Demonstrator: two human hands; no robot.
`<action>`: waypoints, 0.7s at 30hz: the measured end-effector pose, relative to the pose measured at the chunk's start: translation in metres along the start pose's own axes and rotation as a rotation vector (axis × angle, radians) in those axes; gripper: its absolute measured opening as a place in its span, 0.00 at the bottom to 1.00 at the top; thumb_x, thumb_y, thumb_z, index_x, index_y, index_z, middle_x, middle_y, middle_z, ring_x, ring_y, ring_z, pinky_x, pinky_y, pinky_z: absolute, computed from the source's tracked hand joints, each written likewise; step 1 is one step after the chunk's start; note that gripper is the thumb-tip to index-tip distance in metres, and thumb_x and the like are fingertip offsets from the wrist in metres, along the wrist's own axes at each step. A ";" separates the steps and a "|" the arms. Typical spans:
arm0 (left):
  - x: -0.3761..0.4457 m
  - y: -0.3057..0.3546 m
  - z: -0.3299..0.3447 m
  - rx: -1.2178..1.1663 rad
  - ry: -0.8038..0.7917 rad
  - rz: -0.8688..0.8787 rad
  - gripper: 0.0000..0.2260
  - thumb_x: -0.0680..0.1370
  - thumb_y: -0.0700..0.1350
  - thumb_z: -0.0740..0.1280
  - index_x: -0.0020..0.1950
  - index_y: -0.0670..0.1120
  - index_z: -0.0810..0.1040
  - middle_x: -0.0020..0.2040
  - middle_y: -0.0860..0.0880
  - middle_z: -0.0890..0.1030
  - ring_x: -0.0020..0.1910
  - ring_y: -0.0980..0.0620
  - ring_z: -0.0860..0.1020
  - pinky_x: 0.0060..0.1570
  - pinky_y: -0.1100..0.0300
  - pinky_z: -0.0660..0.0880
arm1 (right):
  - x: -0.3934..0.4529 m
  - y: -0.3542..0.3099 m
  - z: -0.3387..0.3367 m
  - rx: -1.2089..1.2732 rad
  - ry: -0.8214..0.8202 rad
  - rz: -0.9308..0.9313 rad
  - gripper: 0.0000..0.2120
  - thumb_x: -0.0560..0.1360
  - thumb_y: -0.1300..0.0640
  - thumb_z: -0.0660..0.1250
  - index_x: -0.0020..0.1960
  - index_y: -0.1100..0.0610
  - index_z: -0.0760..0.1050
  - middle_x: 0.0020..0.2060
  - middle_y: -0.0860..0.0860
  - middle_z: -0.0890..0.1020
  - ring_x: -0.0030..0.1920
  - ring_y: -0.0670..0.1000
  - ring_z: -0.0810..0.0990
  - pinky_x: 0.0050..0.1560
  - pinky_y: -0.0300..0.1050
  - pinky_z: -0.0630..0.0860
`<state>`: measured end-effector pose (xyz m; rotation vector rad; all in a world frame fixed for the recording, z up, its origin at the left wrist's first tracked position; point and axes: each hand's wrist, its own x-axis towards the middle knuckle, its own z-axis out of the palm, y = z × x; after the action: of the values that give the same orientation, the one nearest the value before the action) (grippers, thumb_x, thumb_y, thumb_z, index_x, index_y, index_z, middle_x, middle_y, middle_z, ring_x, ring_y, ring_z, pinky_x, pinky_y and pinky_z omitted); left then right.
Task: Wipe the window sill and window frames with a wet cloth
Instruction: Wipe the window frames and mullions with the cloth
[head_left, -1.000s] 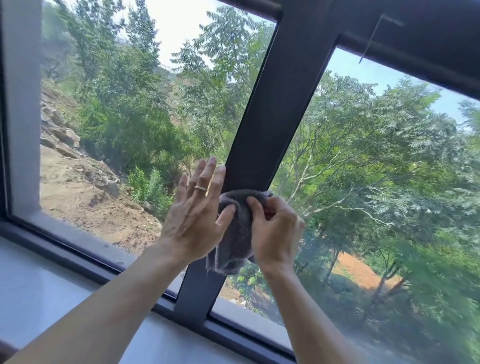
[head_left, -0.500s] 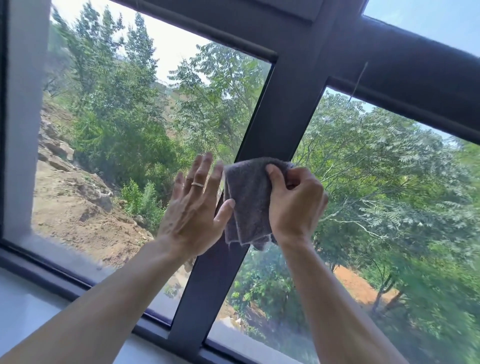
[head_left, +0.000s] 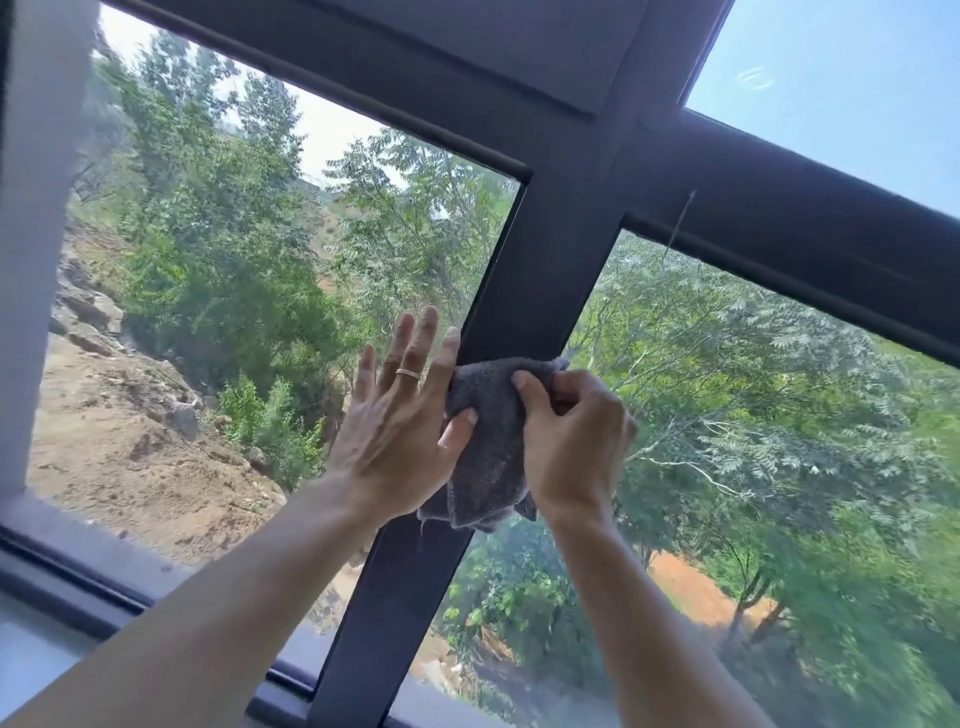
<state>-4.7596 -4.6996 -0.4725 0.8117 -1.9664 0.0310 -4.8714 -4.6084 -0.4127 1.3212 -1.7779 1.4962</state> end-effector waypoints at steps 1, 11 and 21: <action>0.001 -0.001 -0.002 0.007 -0.005 -0.004 0.35 0.77 0.62 0.52 0.80 0.46 0.49 0.80 0.47 0.39 0.79 0.49 0.38 0.75 0.42 0.39 | 0.010 -0.004 -0.002 -0.001 0.000 0.013 0.09 0.72 0.48 0.76 0.41 0.53 0.81 0.34 0.46 0.81 0.35 0.46 0.78 0.42 0.20 0.62; 0.033 0.010 -0.033 -0.018 -0.035 -0.012 0.39 0.75 0.68 0.48 0.80 0.48 0.47 0.80 0.48 0.38 0.78 0.48 0.37 0.75 0.39 0.40 | 0.025 -0.016 -0.007 -0.001 0.039 0.015 0.10 0.72 0.48 0.75 0.45 0.55 0.83 0.37 0.47 0.82 0.35 0.42 0.75 0.42 0.23 0.65; 0.040 0.009 -0.039 0.028 -0.126 -0.085 0.34 0.79 0.64 0.48 0.79 0.52 0.38 0.77 0.49 0.31 0.76 0.50 0.33 0.72 0.39 0.34 | 0.056 -0.037 -0.006 0.063 0.227 -0.036 0.11 0.74 0.51 0.73 0.49 0.59 0.83 0.41 0.50 0.81 0.37 0.44 0.73 0.45 0.18 0.58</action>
<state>-4.7463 -4.7000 -0.4174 0.9346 -2.0511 -0.0443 -4.8646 -4.6211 -0.3469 1.1551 -1.5684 1.6228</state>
